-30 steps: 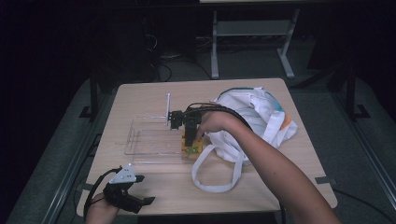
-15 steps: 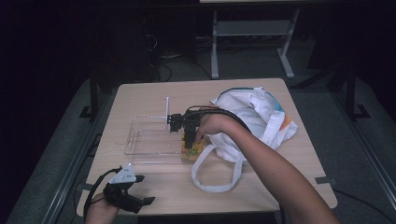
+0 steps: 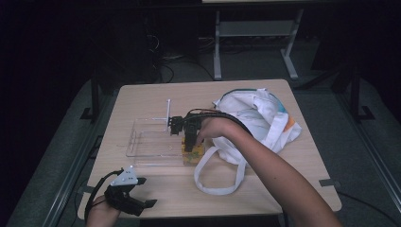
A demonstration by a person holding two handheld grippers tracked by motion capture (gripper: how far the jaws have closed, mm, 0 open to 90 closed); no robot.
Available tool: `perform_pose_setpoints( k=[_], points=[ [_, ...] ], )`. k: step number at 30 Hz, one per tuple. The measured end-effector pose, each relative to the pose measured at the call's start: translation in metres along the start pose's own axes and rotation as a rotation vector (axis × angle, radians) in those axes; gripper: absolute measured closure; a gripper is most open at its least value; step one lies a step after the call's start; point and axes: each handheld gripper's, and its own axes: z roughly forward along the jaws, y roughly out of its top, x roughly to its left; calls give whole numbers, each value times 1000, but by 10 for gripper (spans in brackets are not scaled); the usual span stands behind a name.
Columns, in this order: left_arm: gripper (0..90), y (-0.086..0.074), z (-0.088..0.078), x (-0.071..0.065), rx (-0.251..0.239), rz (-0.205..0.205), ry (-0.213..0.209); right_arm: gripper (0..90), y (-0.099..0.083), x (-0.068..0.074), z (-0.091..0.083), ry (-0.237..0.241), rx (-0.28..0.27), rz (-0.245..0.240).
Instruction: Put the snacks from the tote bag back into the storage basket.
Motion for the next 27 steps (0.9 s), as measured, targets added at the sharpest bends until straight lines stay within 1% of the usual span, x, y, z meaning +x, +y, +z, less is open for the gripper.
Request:
perform_pose_setpoints(
  k=[2, 3, 4, 6, 7, 12, 14, 16, 17, 20, 21, 23, 25, 26, 27],
  points=[
    [129, 0, 0, 0, -1, 1, 0, 491, 0, 0, 0, 0, -3, -1],
    [129, 0, 0, 0, 2, 1, 0, 488, 0, 0, -1, 5, -11, 7],
    [129, 0, 0, 1, 3, 0, 1, 483, 0, -1, -2, 7, -25, 3],
    [128, 1, 0, 1, 5, 1, 1, 449, -2, -1, -5, 5, -33, 15],
    [129, 1, 1, 0, -2, -7, 0, 431, -3, -1, -7, -1, -42, 20],
    [128, 1, 1, 0, 0, -16, 3, 366, -11, -3, -17, -4, -110, 40],
    [129, 1, 1, 2, 1, -10, 4, 343, -15, -4, -21, -11, -132, 54],
    [129, 2, 1, 2, 1, -10, 7, 327, -20, -5, -25, -18, -155, 62],
    [129, 3, 2, 2, -5, -17, 6, 319, -23, -5, -27, -21, -169, 70],
    [129, 3, 3, 2, 4, -9, 4, 303, -31, -6, -33, -24, -206, 90],
    [129, 2, 4, 1, -2, -20, 2, 291, -35, -6, -35, -27, -224, 101],
    [129, 2, 3, 2, 5, -10, 1, 286, -42, -6, -39, -34, -250, 122],
    [129, 2, 3, 2, -5, -23, 1, 284, -52, -6, -44, -50, -291, 138],
    [129, 3, 3, 3, -7, -14, 3, 281, -57, -6, -46, -51, -309, 154],
    [129, 3, 3, 3, -6, -13, 1, 276, -61, -6, -47, -53, -324, 167]
  ],
)
